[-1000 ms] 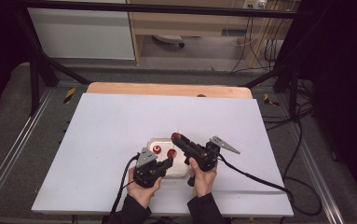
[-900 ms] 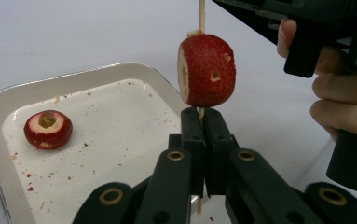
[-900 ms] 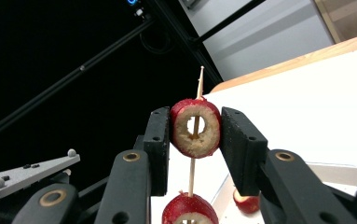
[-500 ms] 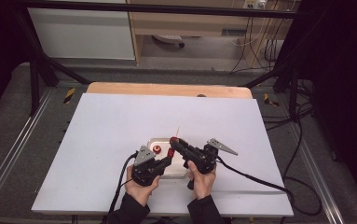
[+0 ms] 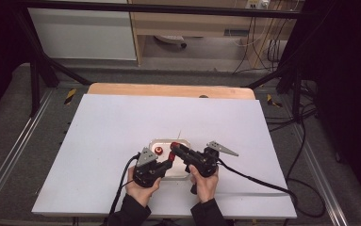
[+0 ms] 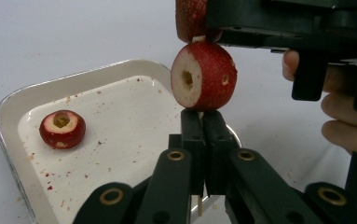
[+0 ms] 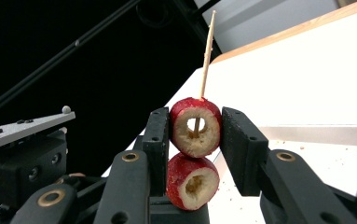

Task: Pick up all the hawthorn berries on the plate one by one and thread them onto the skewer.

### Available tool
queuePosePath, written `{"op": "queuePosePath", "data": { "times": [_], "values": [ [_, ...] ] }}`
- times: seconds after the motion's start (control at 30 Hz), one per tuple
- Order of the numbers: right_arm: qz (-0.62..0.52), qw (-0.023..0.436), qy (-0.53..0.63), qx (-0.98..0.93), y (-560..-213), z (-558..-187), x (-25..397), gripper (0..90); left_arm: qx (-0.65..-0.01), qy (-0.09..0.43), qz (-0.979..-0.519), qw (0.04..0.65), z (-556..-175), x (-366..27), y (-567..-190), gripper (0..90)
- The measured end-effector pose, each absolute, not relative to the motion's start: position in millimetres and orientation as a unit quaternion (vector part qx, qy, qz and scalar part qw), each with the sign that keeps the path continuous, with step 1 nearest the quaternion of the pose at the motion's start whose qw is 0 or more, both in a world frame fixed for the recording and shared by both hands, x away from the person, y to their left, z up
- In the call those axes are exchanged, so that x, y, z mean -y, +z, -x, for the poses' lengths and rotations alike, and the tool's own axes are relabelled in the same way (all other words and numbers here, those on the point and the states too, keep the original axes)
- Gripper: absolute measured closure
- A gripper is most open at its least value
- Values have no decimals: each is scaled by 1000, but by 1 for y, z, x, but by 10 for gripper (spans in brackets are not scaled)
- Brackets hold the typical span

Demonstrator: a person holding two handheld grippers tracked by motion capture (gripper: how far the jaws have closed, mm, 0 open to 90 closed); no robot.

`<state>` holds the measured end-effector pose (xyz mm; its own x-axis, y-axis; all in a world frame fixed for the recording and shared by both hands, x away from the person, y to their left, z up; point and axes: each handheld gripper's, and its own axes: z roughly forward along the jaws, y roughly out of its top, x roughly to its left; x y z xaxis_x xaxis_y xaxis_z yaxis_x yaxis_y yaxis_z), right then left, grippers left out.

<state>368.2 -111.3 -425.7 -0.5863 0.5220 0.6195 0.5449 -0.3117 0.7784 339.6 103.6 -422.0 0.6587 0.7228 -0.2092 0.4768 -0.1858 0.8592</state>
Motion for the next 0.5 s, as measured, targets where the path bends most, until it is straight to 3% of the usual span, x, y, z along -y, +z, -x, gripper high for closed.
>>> {"op": "queuePosePath", "data": {
  "times": [0.5],
  "values": [
    [436, -52, -604, 666, -408, -381, 133, 215, -382, 146, -784, 467, -331, -168, -422, 882]
  ]
}}
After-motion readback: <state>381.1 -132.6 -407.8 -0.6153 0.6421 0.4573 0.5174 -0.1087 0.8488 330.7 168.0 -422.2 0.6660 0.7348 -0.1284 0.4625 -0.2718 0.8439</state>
